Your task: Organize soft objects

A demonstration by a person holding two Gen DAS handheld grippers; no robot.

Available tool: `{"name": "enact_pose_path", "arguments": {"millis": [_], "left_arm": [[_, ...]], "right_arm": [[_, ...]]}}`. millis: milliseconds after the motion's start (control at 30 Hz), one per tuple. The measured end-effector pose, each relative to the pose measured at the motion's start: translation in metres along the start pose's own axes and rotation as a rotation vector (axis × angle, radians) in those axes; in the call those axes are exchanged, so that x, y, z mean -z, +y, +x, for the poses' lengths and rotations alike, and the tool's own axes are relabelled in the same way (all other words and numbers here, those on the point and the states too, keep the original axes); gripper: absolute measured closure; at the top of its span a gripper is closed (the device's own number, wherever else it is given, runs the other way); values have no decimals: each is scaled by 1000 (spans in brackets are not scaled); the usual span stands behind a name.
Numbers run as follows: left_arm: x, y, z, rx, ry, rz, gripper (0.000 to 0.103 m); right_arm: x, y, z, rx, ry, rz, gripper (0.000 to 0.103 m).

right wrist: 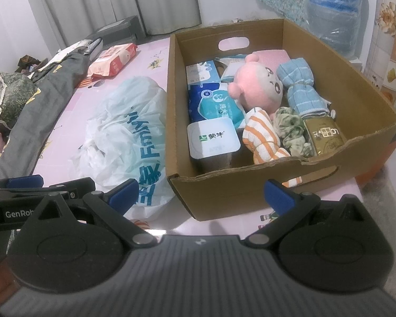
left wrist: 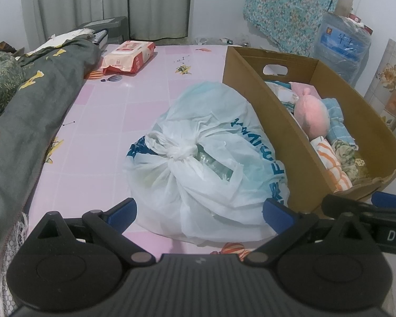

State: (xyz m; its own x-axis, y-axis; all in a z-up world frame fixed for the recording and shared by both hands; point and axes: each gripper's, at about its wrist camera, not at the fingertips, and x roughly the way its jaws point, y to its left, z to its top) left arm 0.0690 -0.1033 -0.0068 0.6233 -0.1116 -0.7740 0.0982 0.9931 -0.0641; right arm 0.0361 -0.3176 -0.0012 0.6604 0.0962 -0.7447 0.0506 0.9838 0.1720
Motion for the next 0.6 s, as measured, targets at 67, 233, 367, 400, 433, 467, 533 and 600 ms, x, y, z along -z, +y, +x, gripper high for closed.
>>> {"name": "enact_pose_path", "arguments": {"millis": [67, 233, 367, 400, 433, 467, 533, 600], "left_arm": [[0, 0, 0, 0, 0, 0, 1], [0, 0, 0, 0, 0, 0, 1], [1, 0, 1, 0, 2, -1, 1], [1, -1, 1, 0, 3, -2, 1], [1, -1, 2, 0, 4, -2, 1], [1, -1, 2, 0, 4, -3, 1], [1, 0, 2, 0, 3, -2, 1], [1, 0, 2, 0, 4, -2, 1]], "right_arm": [[0, -1, 0, 1, -1, -1, 1], [0, 0, 0, 1, 0, 0, 1], [0, 0, 0, 0, 1, 0, 1], [0, -2, 1, -1, 2, 0, 1], [1, -2, 2, -1, 3, 0, 1], [1, -3, 2, -1, 3, 0, 1], [1, -3, 2, -1, 3, 0, 1], [1, -3, 2, -1, 3, 0, 1]]}}
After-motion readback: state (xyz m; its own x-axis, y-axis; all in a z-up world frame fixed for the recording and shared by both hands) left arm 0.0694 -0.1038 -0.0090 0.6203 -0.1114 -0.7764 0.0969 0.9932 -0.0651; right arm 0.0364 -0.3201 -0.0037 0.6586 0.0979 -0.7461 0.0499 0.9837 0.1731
